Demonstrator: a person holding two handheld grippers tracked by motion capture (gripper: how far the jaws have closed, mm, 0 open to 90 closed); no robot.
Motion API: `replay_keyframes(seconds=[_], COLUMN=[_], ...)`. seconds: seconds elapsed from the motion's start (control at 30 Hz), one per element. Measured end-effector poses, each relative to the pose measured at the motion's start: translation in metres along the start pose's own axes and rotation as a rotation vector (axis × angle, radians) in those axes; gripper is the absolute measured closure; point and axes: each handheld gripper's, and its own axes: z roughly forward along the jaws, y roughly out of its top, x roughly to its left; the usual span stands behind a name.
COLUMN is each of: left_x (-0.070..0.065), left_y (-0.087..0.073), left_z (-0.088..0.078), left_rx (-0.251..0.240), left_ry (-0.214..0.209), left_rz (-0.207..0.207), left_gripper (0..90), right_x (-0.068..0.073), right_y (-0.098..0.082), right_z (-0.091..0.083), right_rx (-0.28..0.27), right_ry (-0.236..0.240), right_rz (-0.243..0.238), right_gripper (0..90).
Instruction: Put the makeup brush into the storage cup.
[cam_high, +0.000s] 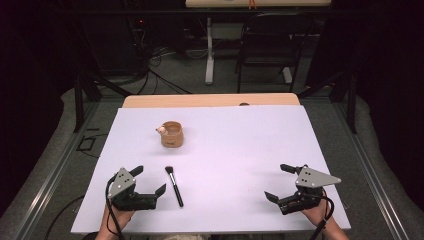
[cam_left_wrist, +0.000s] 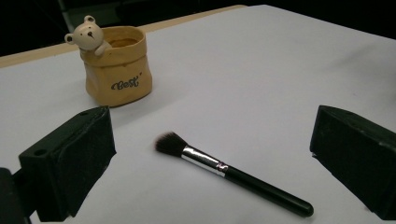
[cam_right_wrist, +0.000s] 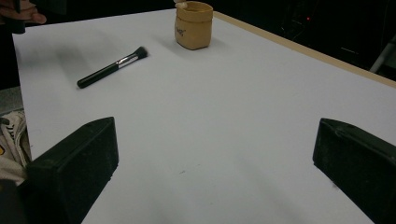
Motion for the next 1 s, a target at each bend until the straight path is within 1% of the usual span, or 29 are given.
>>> replay_keyframes(seconds=[0.17,0.27,0.33,0.37,0.4,0.63,0.67,0.9,0.93,1.0], left_x=[-0.009,-0.014,-0.015,-0.017,-0.018,-0.022,-0.022,-0.023,-0.024,-0.024], left_y=[0.002,0.004,0.004,0.005,0.005,0.006,0.006,0.006,0.006,0.006], left_z=[0.007,0.011,0.012,0.015,0.016,0.025,0.026,0.032,0.035,0.037], left_rx=[0.025,0.039,0.041,0.050,0.047,0.085,0.091,0.099,0.101,0.106], left_ry=[0.043,0.070,0.075,0.088,0.092,0.108,0.109,0.114,0.111,0.111], left_rz=[-0.020,-0.018,-0.019,-0.018,-0.018,-0.014,-0.018,-0.024,-0.028,-0.034], left_gripper=[0.3,0.3,0.4,0.4,0.4,0.4,0.4,0.4,0.4,0.4], right_x=[0.003,0.004,0.004,0.005,0.005,0.005,0.005,0.006,0.006,0.006], right_y=[0.001,0.001,0.001,0.001,0.002,0.002,0.002,0.002,0.002,0.002], right_z=[-0.002,-0.002,-0.003,-0.003,-0.003,-0.005,-0.005,-0.004,-0.004,-0.004], right_rx=[-0.007,-0.016,-0.011,-0.010,-0.012,-0.015,-0.017,-0.017,-0.016,-0.013], right_ry=[0.005,0.012,0.016,0.016,0.018,0.022,0.021,0.023,0.023,0.024], right_rz=[-0.004,-0.012,-0.016,-0.016,-0.020,-0.017,-0.023,-0.024,-0.025,-0.024], right_gripper=[0.0,0.0,0.0,0.0,0.0,0.0,0.0,0.0,0.0,0.0])
